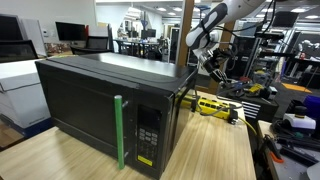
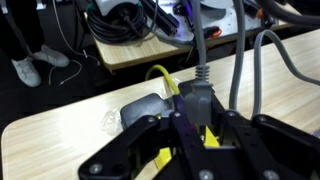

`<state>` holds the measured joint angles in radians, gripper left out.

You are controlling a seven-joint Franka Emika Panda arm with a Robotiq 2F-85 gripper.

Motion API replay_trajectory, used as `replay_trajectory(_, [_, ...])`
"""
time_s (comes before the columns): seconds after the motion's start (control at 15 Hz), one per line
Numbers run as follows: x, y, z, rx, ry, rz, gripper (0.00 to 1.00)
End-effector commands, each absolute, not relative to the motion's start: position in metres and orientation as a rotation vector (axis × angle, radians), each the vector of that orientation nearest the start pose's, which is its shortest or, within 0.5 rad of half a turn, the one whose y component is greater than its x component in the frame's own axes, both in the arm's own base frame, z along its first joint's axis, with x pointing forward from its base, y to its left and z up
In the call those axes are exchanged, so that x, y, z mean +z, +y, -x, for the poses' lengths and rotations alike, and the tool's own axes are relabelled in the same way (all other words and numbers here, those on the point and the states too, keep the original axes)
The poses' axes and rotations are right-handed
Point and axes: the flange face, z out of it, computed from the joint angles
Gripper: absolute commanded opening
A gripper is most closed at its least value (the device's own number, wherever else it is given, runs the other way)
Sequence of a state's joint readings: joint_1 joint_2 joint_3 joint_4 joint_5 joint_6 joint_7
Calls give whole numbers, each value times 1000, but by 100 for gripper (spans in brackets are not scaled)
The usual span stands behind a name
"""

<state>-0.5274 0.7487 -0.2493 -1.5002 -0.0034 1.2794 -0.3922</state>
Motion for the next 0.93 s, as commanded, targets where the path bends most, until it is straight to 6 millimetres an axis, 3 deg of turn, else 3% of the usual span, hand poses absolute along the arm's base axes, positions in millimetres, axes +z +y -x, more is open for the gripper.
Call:
replay_trajectory(0.0, [197,-413,-420,1389,435,2365,8])
replay_trajectory(0.4, [171,-411,-417,1690,203,2289,8])
replay_trajectory(0.67, [158,-401,-424,1825,-26,2284,8])
replay_trajectory(0.87, [153,-397,-426,1865,-101,2277,8])
